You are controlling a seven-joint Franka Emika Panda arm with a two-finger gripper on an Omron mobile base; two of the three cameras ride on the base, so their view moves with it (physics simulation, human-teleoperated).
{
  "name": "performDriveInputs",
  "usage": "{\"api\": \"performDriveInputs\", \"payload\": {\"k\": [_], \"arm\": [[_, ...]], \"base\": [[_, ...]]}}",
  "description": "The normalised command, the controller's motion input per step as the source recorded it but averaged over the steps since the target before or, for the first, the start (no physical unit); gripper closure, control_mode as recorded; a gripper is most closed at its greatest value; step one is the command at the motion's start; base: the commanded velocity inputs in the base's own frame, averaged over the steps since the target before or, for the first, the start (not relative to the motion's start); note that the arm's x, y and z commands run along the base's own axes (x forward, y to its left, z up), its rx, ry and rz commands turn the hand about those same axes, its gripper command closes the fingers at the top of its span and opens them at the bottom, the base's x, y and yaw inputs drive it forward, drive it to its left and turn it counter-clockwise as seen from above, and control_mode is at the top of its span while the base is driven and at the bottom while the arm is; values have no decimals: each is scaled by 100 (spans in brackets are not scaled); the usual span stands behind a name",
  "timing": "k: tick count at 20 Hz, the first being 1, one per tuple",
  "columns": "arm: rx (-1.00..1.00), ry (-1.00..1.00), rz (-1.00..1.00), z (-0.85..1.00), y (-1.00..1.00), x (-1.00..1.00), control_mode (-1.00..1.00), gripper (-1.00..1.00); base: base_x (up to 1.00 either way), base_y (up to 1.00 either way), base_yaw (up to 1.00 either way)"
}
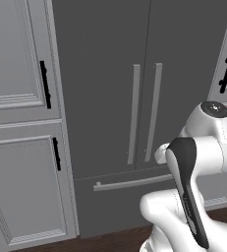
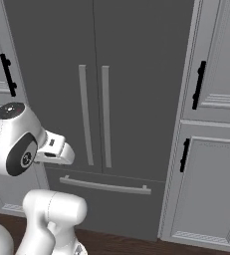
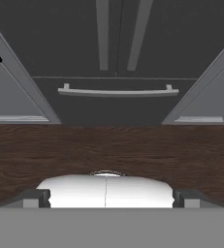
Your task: Grab a lemon wedge from the fridge and one ice cube from the ice bowl, and put them in the glass of lemonade.
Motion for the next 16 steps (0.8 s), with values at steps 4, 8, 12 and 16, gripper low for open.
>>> {"api": "performDriveInputs", "payload": {"k": [4, 8, 12, 16], "arm": [[0, 0, 0, 0, 0, 0, -100, -100], [0, -1, 0, 0, 0, 0, -100, -100], [0, 0, 0, 0, 0, 0, -100, -100], [0, 0, 0, 0, 0, 0, -100, -100]], "base": [[0, 0, 0], [0, 0, 0], [0, 0, 0], [0, 0, 0]]}}
